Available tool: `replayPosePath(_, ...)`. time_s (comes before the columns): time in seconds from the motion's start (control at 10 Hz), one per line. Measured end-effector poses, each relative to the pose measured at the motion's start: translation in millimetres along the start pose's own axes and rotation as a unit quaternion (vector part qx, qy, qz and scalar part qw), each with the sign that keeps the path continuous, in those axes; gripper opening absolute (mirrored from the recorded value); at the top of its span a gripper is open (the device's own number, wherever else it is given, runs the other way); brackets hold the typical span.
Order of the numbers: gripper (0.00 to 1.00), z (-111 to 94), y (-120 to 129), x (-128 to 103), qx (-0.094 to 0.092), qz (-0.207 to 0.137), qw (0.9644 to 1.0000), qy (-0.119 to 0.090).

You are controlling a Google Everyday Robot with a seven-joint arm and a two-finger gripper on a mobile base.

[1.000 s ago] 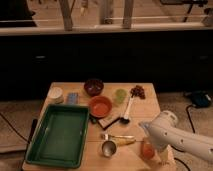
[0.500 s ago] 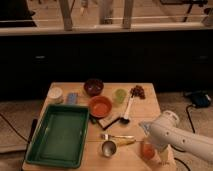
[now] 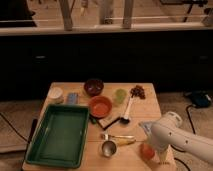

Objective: Place apple in tray

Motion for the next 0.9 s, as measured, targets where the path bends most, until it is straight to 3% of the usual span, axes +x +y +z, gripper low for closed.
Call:
replayPosePath(0.5,0.03,-9.8,-3.3,-0.1,0.015,-0.01,0.9998,-0.011)
replayPosePath(0.9,0.0,-29.9,-14.4,7.2,0.032,-0.013,0.9993,-0.015)
